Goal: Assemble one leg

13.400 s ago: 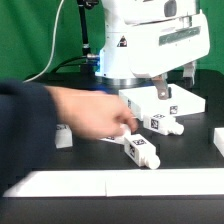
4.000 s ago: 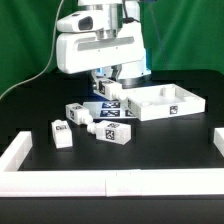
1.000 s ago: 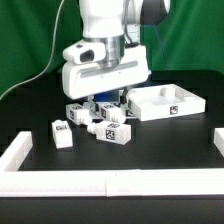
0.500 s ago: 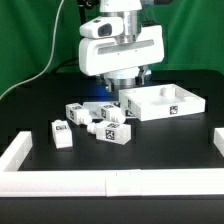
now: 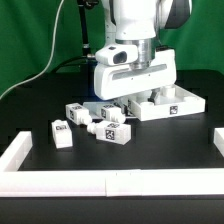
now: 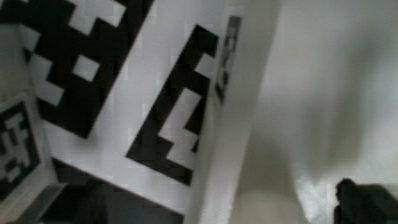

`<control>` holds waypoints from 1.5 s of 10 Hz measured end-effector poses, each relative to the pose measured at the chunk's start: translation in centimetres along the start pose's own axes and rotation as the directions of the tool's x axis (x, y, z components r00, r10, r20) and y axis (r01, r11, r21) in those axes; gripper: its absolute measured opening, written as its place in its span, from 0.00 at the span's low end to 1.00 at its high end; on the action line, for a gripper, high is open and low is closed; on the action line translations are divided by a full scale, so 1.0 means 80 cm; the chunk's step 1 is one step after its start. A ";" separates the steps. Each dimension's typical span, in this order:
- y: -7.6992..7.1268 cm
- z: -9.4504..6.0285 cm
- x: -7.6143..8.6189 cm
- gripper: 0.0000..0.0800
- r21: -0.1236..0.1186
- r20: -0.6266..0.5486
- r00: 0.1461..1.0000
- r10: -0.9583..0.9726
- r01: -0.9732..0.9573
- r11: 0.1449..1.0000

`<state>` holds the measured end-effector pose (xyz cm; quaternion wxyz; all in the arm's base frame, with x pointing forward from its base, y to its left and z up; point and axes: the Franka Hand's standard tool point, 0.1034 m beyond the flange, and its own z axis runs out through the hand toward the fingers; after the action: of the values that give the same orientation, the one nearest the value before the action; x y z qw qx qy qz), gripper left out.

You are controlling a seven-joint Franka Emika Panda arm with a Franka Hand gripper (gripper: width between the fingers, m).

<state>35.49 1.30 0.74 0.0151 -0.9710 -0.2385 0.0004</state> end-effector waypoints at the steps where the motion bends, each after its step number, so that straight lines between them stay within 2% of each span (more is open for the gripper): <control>1: 0.000 0.001 0.001 0.81 0.001 0.001 1.000 0.000 0.000 1.000; 4: 0.003 -0.001 0.002 0.81 0.004 0.004 1.000 0.000 0.000 1.000; 6: 0.002 0.000 0.002 0.50 0.005 0.005 1.000 -0.002 0.002 1.000; 7: 0.002 0.000 0.002 0.50 0.005 0.005 1.000 -0.001 0.001 1.000; 8: 0.002 0.000 0.002 0.27 0.005 0.005 1.000 -0.001 0.001 1.000; 9: 0.003 0.000 0.003 0.10 0.004 0.004 1.000 -0.001 0.001 1.000; 11: 0.003 0.000 0.003 0.07 0.004 0.003 1.000 -0.002 0.002 1.000; 14: 0.003 -0.001 0.005 0.07 0.006 0.006 1.000 0.012 -0.012 1.000; 15: 0.001 -0.007 0.015 0.07 0.028 0.039 0.994 0.098 -0.099 0.995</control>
Offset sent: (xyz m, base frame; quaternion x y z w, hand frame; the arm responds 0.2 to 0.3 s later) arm -0.0019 -0.0044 0.0026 0.0175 0.0023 0.0053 0.9998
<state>36.57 1.73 1.34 0.0253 -0.9811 -0.1905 0.0228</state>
